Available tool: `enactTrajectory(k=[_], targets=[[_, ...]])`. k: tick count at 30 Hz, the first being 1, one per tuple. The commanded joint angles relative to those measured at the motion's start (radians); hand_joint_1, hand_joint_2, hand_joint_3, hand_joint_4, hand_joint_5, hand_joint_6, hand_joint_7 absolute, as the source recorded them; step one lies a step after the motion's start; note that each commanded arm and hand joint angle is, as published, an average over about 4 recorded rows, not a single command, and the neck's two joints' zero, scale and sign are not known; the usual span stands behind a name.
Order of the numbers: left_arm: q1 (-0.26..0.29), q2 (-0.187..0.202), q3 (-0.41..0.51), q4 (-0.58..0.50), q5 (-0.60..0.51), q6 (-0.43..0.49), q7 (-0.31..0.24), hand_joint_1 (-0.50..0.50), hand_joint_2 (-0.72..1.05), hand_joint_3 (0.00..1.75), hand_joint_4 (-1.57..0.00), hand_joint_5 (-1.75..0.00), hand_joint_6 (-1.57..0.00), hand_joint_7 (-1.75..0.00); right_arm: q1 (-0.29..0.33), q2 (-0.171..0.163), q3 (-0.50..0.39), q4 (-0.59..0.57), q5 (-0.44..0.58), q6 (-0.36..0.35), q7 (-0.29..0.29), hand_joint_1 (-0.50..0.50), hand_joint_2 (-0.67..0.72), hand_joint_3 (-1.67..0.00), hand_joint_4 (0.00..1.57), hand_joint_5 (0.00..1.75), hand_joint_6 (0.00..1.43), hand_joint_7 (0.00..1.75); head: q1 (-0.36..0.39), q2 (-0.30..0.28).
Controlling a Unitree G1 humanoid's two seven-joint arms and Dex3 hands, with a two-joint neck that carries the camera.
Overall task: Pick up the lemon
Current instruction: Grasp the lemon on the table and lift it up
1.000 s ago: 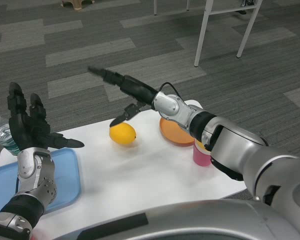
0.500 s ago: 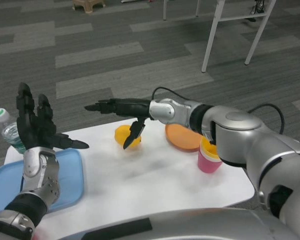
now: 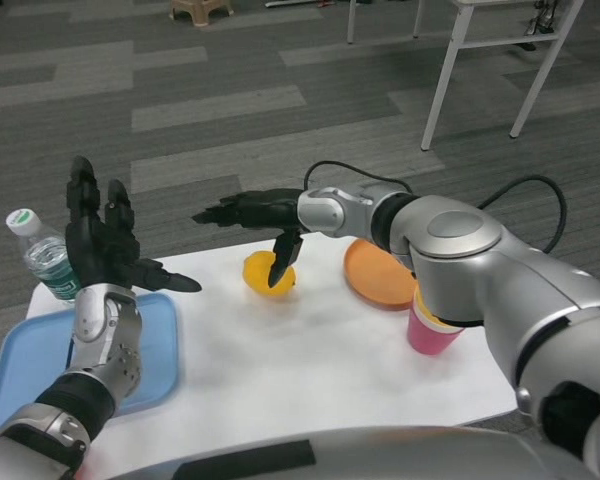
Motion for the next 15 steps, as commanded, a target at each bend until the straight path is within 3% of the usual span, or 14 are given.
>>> enactTrajectory(k=[1, 5, 15], targets=[[-0.022, 0.005, -0.009, 0.016, 0.006, -0.002, -0.001, -0.5, -0.64, 0.09, 0.0, 0.0, 0.0, 0.0, -0.047, 0.019, 0.051, 0.027, 0.008, 0.015, 0.001, -0.17, -0.54, -0.3, 0.0, 0.0, 0.0, 0.0, 0.001, 0.001], [-0.026, 0.004, -0.016, 0.02, 0.006, -0.001, -0.001, -0.5, -0.64, 0.09, 0.0, 0.0, 0.0, 0.0, -0.055, 0.034, 0.122, 0.039, 0.008, 0.027, 0.001, -0.17, -0.54, -0.3, 0.0, 0.0, 0.0, 0.0, 0.013, 0.005], [-0.026, 0.001, -0.022, 0.018, 0.006, -0.001, -0.001, -0.5, -0.68, 0.09, 0.0, 0.0, 0.0, 0.0, -0.053, 0.06, 0.198, 0.085, 0.007, 0.048, -0.004, -0.15, -0.48, -0.24, 0.0, 0.0, 0.0, 0.0, 0.008, 0.005]])
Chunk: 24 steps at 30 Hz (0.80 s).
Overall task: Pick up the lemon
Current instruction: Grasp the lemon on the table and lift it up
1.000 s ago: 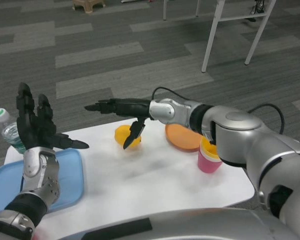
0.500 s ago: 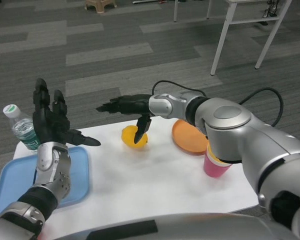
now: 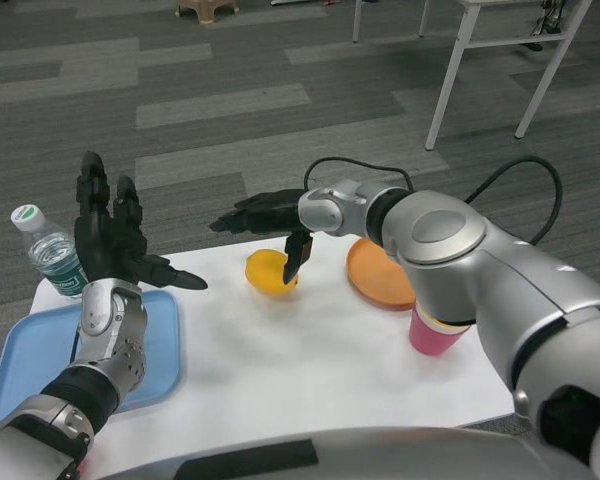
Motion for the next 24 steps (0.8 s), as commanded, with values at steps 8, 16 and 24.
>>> enactTrajectory(k=[8, 16, 24], targets=[[-0.015, 0.004, -0.013, 0.002, 0.003, 0.0, -0.001, -0.5, -0.66, 0.09, 0.0, 0.0, 0.0, -0.02, -0.007, 0.011, 0.07, 0.021, -0.002, 0.017, -0.006, -0.17, -0.48, -0.3, 0.0, 0.0, 0.0, 0.0, 0.002, -0.005], [-0.015, 0.004, -0.022, 0.005, 0.001, 0.001, -0.001, -0.5, -0.64, 0.09, 0.0, 0.0, 0.0, 0.0, 0.012, 0.013, 0.143, 0.036, -0.004, 0.027, -0.014, -0.17, -0.48, -0.3, 0.0, 0.0, 0.0, 0.0, -0.008, -0.009], [-0.017, 0.004, -0.031, 0.005, 0.0, 0.001, -0.001, -0.5, -0.64, 0.09, 0.0, 0.0, 0.0, 0.0, 0.022, 0.011, 0.198, 0.036, -0.004, 0.035, -0.021, -0.24, -0.49, -0.32, 0.0, 0.0, 0.0, 0.0, -0.012, -0.002]])
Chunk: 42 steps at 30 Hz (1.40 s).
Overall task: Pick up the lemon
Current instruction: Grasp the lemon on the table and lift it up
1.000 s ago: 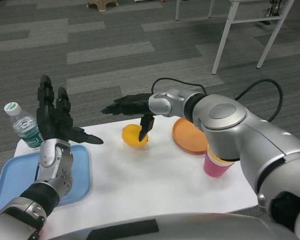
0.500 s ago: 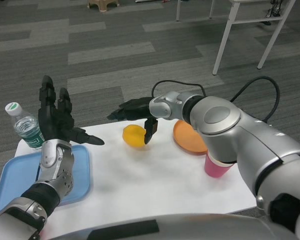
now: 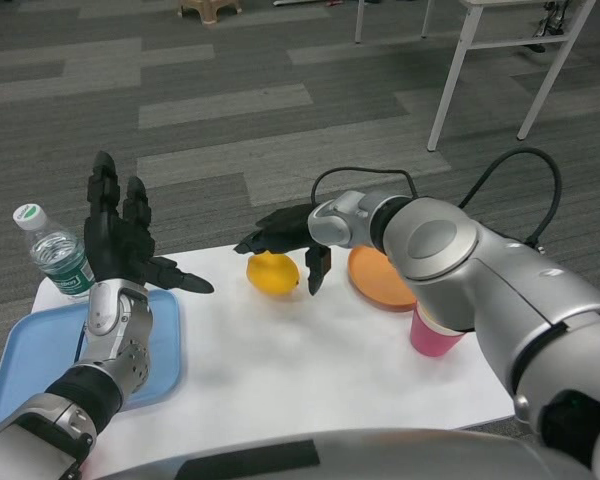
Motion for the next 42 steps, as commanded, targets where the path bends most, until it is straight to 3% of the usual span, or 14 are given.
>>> enactTrajectory(k=[1, 4, 7, 28, 36, 42], targets=[[-0.017, 0.005, -0.004, 0.003, 0.0, 0.001, -0.001, -0.5, -0.64, 0.09, 0.0, 0.0, 0.0, 0.0, 0.013, 0.002, 0.018, 0.008, -0.002, 0.005, -0.007, -0.27, -0.51, -0.32, 0.0, 0.0, 0.0, 0.0, 0.0, 0.002], [-0.018, 0.005, -0.007, 0.001, 0.0, 0.001, -0.001, -0.5, -0.64, 0.09, 0.0, 0.0, 0.0, 0.0, 0.027, 0.002, 0.026, 0.001, -0.003, 0.005, -0.005, -0.4, -0.54, -0.3, 0.0, 0.0, 0.0, 0.0, 0.0, 0.0], [-0.017, 0.005, -0.008, -0.002, 0.0, 0.001, -0.001, -0.5, -0.64, 0.09, 0.0, 0.0, 0.0, -0.02, 0.049, 0.002, 0.025, -0.001, -0.003, 0.005, -0.001, -0.46, -0.54, -0.32, 0.0, 0.0, 0.0, 0.0, -0.006, -0.012], [-0.017, 0.013, -0.034, -0.002, -0.006, 0.003, -0.001, -0.5, -0.64, 0.09, 0.0, 0.0, 0.0, 0.0, 0.101, 0.002, 0.025, -0.001, -0.001, 0.005, 0.003, -0.46, -0.54, -0.32, 0.0, 0.0, 0.0, 0.0, -0.024, -0.036], [-0.017, 0.015, -0.038, -0.002, -0.006, 0.005, -0.001, -0.5, -0.64, 0.09, 0.0, 0.0, 0.0, -0.05, 0.105, -0.006, 0.024, 0.011, -0.001, 0.005, 0.003, -0.46, -0.54, -0.46, 0.0, 0.17, 0.0, 0.0, -0.025, -0.036], [-0.017, 0.015, -0.038, -0.002, -0.006, 0.007, -0.002, -0.5, -0.64, 0.09, 0.0, 0.0, 0.0, 0.0, 0.108, -0.015, 0.018, 0.043, 0.0, 0.005, 0.003, -0.46, -0.54, -0.54, 0.0, 0.29, 0.0, 0.0, -0.027, -0.038]])
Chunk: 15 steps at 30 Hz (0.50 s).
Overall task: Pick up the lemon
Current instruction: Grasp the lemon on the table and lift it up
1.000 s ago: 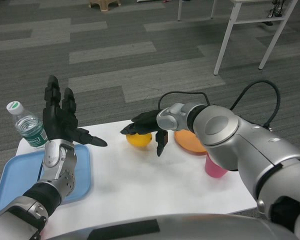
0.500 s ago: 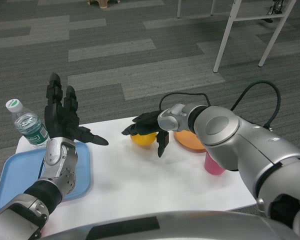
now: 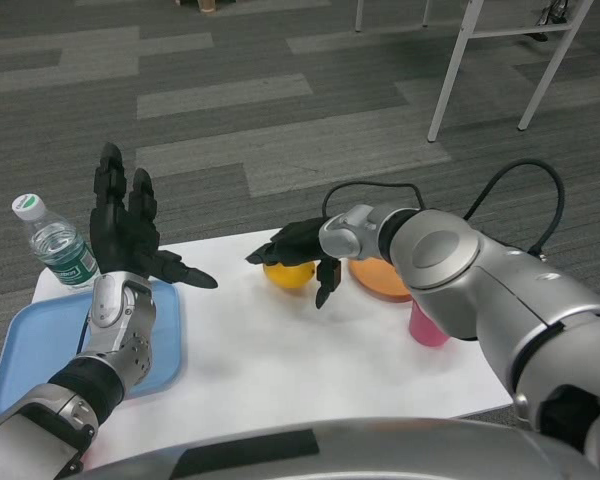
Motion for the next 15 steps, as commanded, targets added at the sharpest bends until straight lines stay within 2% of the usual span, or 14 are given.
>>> enactTrajectory(k=[1, 3, 8, 15], targets=[[-0.017, 0.011, 0.001, -0.001, 0.0, 0.007, -0.002, -0.5, -0.64, 0.09, 0.0, 0.0, 0.0, 0.0, 0.023, -0.011, -0.003, 0.022, -0.002, 0.003, 0.008, -0.46, -0.54, -0.58, 0.0, 0.32, 0.0, 0.0, -0.002, -0.001], [-0.017, 0.011, 0.001, -0.001, 0.0, 0.007, -0.002, -0.5, -0.64, 0.09, 0.0, 0.0, 0.0, 0.0, 0.027, -0.013, -0.006, 0.027, -0.002, 0.003, 0.008, -0.46, -0.54, -0.61, 0.0, 0.41, 0.0, 0.0, -0.003, -0.001], [-0.017, 0.012, 0.001, -0.001, 0.0, 0.008, -0.002, -0.5, -0.64, 0.09, 0.0, 0.0, 0.0, 0.0, 0.031, -0.015, -0.008, 0.032, -0.003, 0.004, 0.008, -0.46, -0.54, -0.85, 0.0, 0.87, 0.0, 0.0, -0.005, -0.001], [-0.017, 0.011, 0.001, 0.0, 0.0, 0.008, -0.001, -0.5, -0.64, 0.09, 0.0, 0.0, 0.0, 0.0, 0.034, -0.018, -0.007, 0.037, -0.004, 0.006, 0.008, -0.42, -0.54, -1.09, 0.0, 1.14, 0.0, 0.0, -0.006, -0.001]])
